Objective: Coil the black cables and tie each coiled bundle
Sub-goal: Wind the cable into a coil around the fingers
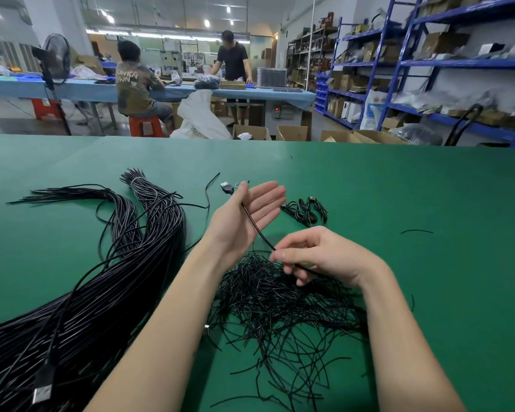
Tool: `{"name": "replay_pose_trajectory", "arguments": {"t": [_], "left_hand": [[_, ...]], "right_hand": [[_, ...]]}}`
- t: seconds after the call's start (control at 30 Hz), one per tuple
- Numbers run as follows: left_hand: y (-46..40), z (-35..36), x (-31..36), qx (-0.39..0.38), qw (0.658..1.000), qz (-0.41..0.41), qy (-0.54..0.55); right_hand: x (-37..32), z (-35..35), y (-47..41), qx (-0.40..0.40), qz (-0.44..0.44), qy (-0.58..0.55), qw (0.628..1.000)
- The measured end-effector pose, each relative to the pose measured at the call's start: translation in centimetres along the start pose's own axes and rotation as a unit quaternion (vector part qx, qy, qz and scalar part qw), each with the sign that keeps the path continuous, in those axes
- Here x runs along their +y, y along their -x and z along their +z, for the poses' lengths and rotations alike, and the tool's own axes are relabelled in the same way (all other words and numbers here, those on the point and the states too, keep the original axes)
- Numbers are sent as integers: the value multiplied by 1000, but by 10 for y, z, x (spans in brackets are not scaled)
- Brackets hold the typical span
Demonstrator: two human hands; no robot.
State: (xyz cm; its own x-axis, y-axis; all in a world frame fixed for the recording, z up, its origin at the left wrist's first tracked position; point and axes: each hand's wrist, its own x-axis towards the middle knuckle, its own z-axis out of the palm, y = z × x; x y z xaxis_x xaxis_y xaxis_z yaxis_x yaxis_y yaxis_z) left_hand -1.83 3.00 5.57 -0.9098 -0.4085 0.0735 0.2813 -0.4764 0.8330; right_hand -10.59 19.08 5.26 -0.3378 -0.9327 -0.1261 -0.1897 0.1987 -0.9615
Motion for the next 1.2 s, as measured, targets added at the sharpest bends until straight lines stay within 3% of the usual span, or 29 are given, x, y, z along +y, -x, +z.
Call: {"name": "replay_pose_trajectory", "arguments": {"t": [0.17, 0.3, 0.6, 0.73, 0.87, 0.93, 1.0, 1.2], "left_hand": [[3, 5, 1, -51, 992, 6, 116], [6, 7, 1, -100, 991, 4, 86], [12, 3, 6, -170, 983, -21, 65], [17, -3, 14, -219, 969, -97, -58], [14, 1, 11, -263, 915, -190, -239], [12, 4, 5, -240, 897, -209, -306], [8, 6, 0, -194, 903, -199, -329], [1, 7, -3, -35, 969, -91, -228]], "right_hand": [[3, 3, -3, 3, 40, 34, 999], [5, 1, -7, 84, 13, 60, 995], [11, -1, -10, 58, 36, 78, 995], [5, -18, -9, 81, 71, 152, 982], [-25, -31, -21, 75, 110, 299, 945], [-53, -33, -30, 92, 104, 353, 925], [-81, -32, -35, 117, 76, 389, 911], [-98, -3, -35, 152, -32, 284, 946]]}}
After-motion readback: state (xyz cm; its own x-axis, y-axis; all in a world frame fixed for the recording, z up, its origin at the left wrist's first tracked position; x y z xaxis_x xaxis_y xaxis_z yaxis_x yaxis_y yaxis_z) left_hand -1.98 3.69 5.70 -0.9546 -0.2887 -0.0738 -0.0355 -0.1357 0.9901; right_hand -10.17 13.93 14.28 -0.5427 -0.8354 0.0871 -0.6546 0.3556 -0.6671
